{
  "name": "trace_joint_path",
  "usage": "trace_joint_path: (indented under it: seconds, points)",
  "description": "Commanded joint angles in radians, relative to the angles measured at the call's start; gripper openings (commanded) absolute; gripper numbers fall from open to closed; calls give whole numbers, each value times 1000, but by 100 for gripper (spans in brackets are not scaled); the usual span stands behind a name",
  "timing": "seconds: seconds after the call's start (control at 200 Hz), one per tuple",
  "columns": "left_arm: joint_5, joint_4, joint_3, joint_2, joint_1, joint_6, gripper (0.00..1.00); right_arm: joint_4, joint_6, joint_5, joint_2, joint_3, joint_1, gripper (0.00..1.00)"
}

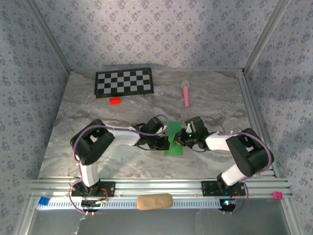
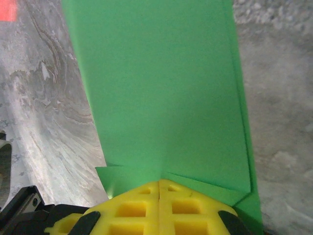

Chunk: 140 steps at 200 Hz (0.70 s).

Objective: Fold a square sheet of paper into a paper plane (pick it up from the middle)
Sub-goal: Fold the triangle a second time at the center of the table.

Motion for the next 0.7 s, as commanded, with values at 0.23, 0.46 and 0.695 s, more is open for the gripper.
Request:
trace_joint_path:
  seconds: [0.23, 0.46, 0.695]
  points:
    - [-59, -85, -47, 3, -10, 8, 0, -97, -77, -9, -60, 16, 46, 0]
    - [-85, -96, -56, -7, -8, 8, 0, -65, -56, 14, 25, -11, 46, 0]
    - [-86, -98, -66, 4, -8, 24, 0, -56, -50, 22, 29, -36, -52, 0]
